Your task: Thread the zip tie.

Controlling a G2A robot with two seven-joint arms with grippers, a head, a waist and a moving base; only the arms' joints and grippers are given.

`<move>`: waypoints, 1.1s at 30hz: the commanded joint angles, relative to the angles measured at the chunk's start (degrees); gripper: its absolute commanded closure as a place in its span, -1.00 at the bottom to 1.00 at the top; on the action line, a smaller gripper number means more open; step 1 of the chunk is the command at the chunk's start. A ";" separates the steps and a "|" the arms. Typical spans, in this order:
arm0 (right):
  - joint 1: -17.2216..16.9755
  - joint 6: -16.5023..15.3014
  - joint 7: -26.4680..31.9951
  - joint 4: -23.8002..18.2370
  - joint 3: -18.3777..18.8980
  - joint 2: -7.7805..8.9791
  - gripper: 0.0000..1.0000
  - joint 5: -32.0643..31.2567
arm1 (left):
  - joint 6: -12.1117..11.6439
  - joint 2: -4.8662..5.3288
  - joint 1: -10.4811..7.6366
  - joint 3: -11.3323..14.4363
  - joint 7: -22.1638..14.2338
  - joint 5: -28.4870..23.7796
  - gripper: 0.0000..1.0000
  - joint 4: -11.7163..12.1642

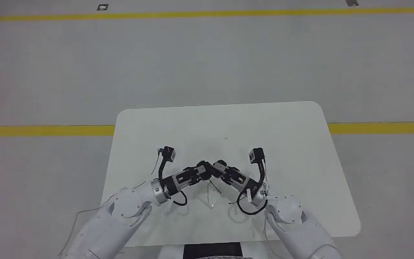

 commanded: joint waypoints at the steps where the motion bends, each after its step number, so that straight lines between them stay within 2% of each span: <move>1: -0.08 0.00 0.18 -0.15 0.06 -0.01 1.00 -0.03 | 0.07 -0.02 -0.07 0.07 0.04 0.04 0.68 0.05; 8: -0.50 0.00 0.71 -0.69 0.39 -0.08 1.00 -0.16 | 0.08 -0.09 -0.23 0.31 0.06 0.02 0.72 0.17; 12: -0.66 0.00 0.86 -0.84 0.52 -0.13 1.00 -0.36 | 0.08 -0.10 -0.25 0.39 0.01 0.05 0.80 0.24; 15: -0.74 0.00 0.92 -0.93 0.58 -0.19 1.00 -0.52 | -0.02 -0.09 -0.11 0.39 0.02 0.13 0.98 0.21; 20: -0.85 0.00 1.06 -0.99 0.56 -0.30 1.00 -0.63 | -0.16 0.01 0.24 0.11 -0.07 0.31 1.00 0.06; 21: -0.87 0.00 1.09 -0.95 0.57 -0.32 0.52 -0.60 | -0.19 0.05 0.36 0.00 -0.12 0.36 1.00 -0.02; 22: -0.89 0.00 1.05 -0.93 0.58 -0.34 -0.32 -0.60 | -0.24 0.08 0.46 -0.10 -0.15 0.40 1.00 -0.09; 23: -0.95 0.00 0.93 -0.90 0.59 -0.36 -1.00 -0.57 | -0.30 0.11 0.57 -0.20 -0.16 0.41 1.00 -0.17; 27: -1.24 0.00 0.27 -0.88 1.10 -0.41 -1.00 -0.27 | -0.36 0.24 1.06 -0.71 -0.23 0.46 1.00 -0.68; 33: -2.04 0.00 -0.14 -0.40 4.13 -0.11 -1.00 0.62 | -0.36 0.57 2.40 -2.40 -0.43 0.76 1.00 -2.25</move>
